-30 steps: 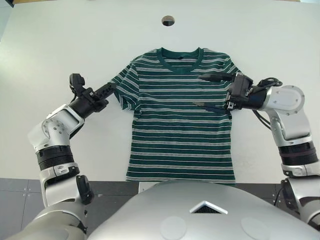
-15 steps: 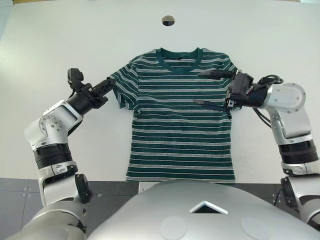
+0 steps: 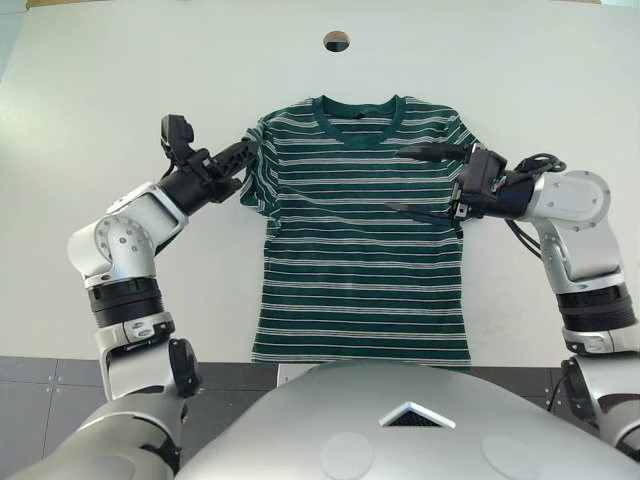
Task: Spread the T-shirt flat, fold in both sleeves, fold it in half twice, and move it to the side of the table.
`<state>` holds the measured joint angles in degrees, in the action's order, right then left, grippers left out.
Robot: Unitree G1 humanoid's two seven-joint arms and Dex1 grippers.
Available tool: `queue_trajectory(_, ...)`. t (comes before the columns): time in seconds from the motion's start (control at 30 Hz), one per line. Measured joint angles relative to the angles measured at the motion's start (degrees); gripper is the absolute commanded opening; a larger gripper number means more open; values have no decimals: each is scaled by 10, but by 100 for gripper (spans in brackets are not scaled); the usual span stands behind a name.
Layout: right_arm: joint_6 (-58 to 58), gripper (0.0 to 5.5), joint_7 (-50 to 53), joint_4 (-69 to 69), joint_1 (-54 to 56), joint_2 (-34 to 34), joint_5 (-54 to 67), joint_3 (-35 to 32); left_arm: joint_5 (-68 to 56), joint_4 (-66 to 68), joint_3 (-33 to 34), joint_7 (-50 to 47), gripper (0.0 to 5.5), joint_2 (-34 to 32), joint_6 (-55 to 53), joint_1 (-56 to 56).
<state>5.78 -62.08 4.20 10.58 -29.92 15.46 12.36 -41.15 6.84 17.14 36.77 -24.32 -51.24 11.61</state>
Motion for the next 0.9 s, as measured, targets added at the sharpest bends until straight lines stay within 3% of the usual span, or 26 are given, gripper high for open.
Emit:
queue_trajectory(0.6, -23, 334, 41, -2, 1, 1, 2, -9, 21, 54, -62, -23, 14, 81, 16, 49)
queue_trajectory(0.77, -32, 334, 47, -3, 1, 1, 3, -13, 32, 59, -75, -22, 82, 93, 29, 49)
queue_trajectory(0.9, -113, 334, 89, -16, 15, 16, 32, -42, 36, 59, -79, -20, 146, 108, 58, 45)
